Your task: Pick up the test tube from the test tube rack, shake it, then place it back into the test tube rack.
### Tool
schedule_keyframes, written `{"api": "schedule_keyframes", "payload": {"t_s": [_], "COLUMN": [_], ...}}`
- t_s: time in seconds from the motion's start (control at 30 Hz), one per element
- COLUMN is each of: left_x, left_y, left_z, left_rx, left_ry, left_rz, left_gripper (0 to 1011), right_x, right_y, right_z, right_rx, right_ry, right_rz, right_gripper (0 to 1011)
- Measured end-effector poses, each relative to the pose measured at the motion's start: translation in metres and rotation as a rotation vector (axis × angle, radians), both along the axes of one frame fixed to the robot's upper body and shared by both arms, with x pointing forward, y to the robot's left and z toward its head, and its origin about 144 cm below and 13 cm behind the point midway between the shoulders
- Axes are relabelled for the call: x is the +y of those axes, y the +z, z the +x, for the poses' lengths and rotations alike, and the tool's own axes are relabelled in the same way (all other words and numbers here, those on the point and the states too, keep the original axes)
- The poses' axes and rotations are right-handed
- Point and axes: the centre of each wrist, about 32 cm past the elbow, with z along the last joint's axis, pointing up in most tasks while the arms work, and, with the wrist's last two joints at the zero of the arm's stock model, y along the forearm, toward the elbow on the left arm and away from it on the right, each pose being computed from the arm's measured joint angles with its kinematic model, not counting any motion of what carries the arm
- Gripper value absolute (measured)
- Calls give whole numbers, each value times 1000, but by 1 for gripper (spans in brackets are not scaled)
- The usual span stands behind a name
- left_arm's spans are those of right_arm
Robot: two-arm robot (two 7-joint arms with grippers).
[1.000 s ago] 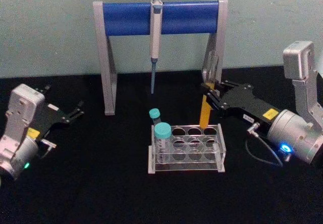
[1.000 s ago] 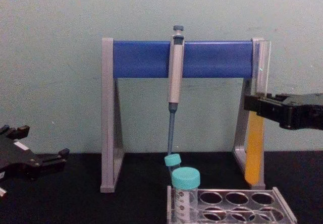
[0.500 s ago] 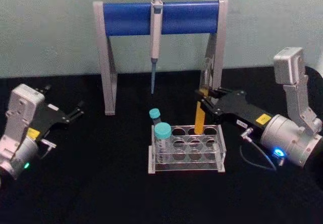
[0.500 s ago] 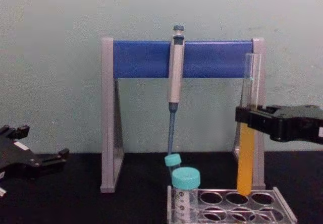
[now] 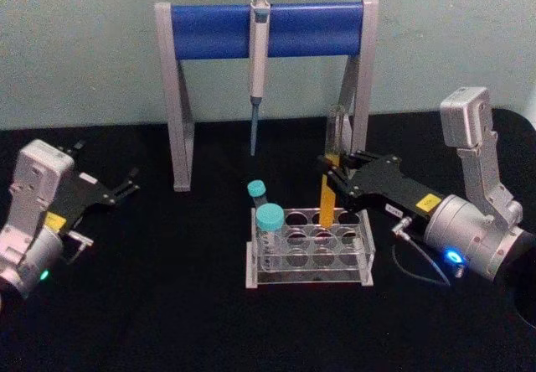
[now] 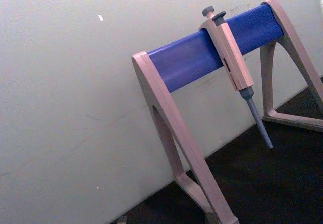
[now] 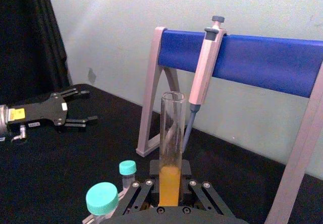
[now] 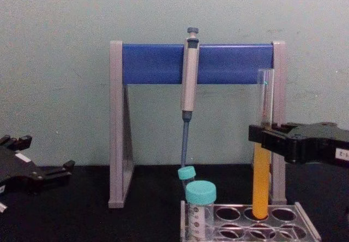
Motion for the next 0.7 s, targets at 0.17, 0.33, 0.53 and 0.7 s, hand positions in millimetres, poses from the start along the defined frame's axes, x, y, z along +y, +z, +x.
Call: {"api": "schedule_keyframes", "payload": {"t_s": [0.17, 0.33, 0.53, 0.7], "left_x": [0, 0, 0, 0], "left_y": [0, 0, 0, 0], "left_z": [0, 0, 0, 0], "left_rx": [0, 0, 0, 0], "left_ry": [0, 0, 0, 0], "left_rz": [0, 0, 0, 0], "left_gripper": [1001, 1001, 1001, 1001], "right_x": [0, 1, 2, 2], "right_y": [-4, -10, -18, -23], "right_z": [1, 1, 0, -1], "right_rx": [-6, -5, 2, 8], "right_ry": [-5, -8, -1, 0], "right_rz": [-4, -1, -9, -22], "right_gripper": [229, 229, 229, 229]}}
